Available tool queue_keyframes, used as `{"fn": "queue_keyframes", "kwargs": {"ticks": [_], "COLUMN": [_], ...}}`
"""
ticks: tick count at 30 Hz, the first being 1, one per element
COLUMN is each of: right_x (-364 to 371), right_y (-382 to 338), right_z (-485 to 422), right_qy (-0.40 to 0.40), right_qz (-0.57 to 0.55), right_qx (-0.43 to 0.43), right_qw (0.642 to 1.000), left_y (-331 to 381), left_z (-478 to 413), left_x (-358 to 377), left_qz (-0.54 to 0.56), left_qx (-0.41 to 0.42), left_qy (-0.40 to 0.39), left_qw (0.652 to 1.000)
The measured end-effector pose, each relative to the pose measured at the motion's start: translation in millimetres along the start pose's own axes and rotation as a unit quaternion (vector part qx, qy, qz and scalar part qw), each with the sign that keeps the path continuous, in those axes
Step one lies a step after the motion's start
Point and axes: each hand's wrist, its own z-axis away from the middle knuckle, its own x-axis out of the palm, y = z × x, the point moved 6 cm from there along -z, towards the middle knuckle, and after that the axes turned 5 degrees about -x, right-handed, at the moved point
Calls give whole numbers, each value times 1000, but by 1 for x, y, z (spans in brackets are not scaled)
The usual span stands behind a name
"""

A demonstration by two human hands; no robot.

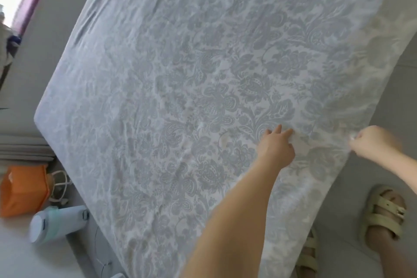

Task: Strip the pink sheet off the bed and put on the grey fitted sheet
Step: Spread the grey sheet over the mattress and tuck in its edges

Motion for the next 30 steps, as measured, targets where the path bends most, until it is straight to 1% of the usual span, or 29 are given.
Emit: {"fn": "queue_keyframes", "kwargs": {"ticks": [3,5,8,9,10,11,14,18,19,21,24,27,30], "right_x": [-2,-1,-5,-12,-23,-35,-64,-74,-75,-78,-93,-101,-98], "right_y": [17,18,11,6,1,-4,-15,-27,-28,-27,-26,-9,-4], "right_z": [7,12,9,4,-5,-16,-61,-110,-120,-131,-130,-125,-119], "right_qy": [3,-18,-98,-110,-102,-75,-3,-21,-15,2,11,10,15], "right_qz": [41,40,-40,-68,-94,-122,-186,-239,-217,-132,-30,-14,-26], "right_qx": [21,26,17,5,-8,-17,-9,-10,-9,-12,-39,-22,5], "right_qw": [999,999,994,992,990,990,982,971,976,991,999,1000,1000], "left_y": [19,33,50,55,61,66,82,101,106,116,130,141,147], "left_z": [-10,-18,-32,-35,-37,-40,-49,-68,-73,-83,-88,-91,-94], "left_x": [-5,-7,-7,-9,-11,-16,-30,-39,-41,-43,-49,-53,-57], "left_qz": [17,2,-2,1,7,14,17,1,-2,-5,-11,4,-14], "left_qx": [-25,-20,-16,-22,-23,-20,7,10,5,-2,-18,-44,-59], "left_qy": [-20,-25,-18,-14,-7,4,35,34,31,24,20,-1,-38], "left_qw": [999,999,1000,1000,1000,1000,999,999,1000,1000,1000,999,997]}}
